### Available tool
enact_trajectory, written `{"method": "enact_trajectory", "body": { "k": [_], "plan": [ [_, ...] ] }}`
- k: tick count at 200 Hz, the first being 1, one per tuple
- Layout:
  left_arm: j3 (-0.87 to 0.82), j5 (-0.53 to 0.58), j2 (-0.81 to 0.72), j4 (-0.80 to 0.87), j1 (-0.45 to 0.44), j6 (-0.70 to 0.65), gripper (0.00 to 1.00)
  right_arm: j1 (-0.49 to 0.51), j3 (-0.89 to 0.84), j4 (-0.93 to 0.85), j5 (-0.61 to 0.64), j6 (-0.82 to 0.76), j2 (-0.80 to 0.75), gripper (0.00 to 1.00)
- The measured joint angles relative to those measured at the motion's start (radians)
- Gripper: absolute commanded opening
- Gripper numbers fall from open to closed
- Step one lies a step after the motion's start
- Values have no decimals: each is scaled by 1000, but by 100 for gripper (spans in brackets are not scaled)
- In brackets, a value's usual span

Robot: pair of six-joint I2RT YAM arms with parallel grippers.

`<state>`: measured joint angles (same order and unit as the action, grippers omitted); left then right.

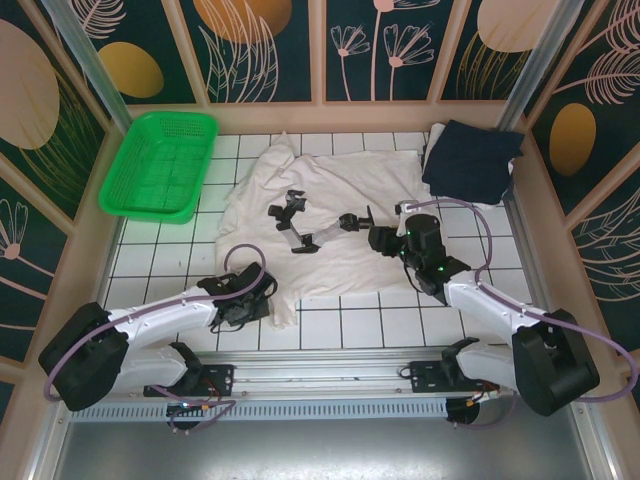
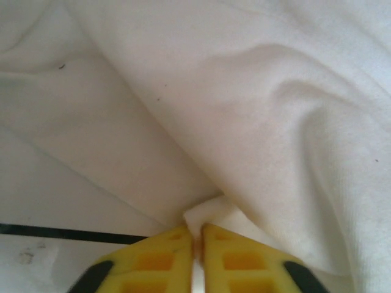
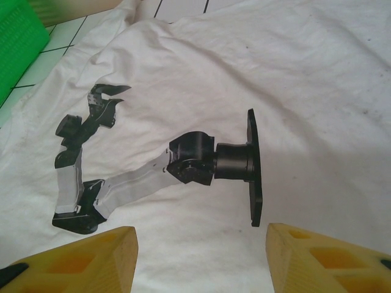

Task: Fold and stack the t-shirts

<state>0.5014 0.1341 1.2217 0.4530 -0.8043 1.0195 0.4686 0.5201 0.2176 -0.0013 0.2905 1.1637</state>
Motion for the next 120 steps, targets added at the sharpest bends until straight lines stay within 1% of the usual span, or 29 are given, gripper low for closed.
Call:
{"method": "enact_trajectory", "body": {
  "k": [24, 84, 120],
  "plan": [
    [9, 11, -24, 31, 0, -15, 0, -3, 0, -14, 0, 3, -10, 58],
    [169, 103, -163, 262, 0, -24, 0, -3, -5, -40, -1, 4, -58, 58],
    [206, 109, -184, 373, 0, -40, 0, -3, -6, -42, -18, 4, -58, 58]
  ]
}}
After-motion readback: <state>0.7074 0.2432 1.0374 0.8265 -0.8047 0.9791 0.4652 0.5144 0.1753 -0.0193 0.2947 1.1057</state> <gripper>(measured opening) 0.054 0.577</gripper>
